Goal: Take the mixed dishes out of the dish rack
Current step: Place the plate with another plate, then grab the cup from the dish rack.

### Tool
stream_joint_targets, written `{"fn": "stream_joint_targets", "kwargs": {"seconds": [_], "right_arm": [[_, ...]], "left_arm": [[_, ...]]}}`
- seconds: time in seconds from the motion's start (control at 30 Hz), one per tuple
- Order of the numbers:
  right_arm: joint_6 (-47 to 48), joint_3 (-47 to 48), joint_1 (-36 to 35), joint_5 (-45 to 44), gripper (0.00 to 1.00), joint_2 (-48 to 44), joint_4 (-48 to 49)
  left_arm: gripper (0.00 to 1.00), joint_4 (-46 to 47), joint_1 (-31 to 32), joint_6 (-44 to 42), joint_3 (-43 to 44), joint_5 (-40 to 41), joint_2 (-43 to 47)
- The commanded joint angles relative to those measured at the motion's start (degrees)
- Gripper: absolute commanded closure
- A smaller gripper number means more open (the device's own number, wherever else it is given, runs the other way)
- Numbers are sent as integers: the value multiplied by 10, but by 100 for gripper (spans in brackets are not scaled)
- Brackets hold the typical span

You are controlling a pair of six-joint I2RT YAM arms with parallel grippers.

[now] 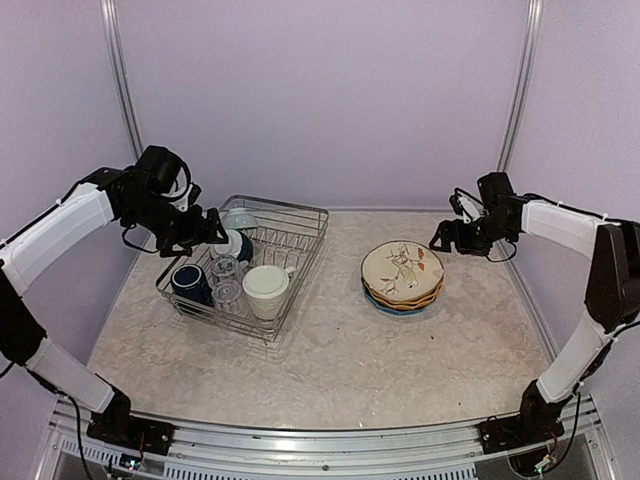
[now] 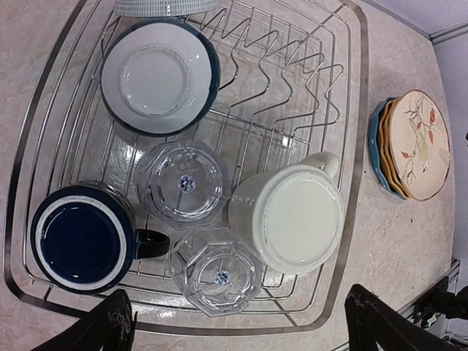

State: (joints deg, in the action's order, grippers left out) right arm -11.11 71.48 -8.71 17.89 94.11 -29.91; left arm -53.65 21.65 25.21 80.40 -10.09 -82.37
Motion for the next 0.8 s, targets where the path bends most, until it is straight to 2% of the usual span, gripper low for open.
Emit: {"fn": "stream_joint_targets", "kwargs": {"seconds": [0.0, 0.13, 0.27, 0.5, 0.67, 0.77], "right_arm": [[32, 12, 1, -22, 7, -36, -29], [55, 1, 1, -63, 1, -52, -42], [55, -1, 1, -120, 0, -62, -60], [50, 0, 1, -107, 0, -78, -67], [41, -2, 1, -96, 0, -78, -66], [33, -8, 1, -87, 0, -84, -62]], "left_arm": [[4, -17, 21, 4, 43, 32, -63], [2, -27, 28, 3, 75, 57, -119], [1, -32, 31, 0, 93, 89, -163], [2, -39, 38, -3, 110, 129, -221], [11, -50, 37, -3, 122, 168, -251], [13, -48, 44, -3, 123, 183, -263]]}}
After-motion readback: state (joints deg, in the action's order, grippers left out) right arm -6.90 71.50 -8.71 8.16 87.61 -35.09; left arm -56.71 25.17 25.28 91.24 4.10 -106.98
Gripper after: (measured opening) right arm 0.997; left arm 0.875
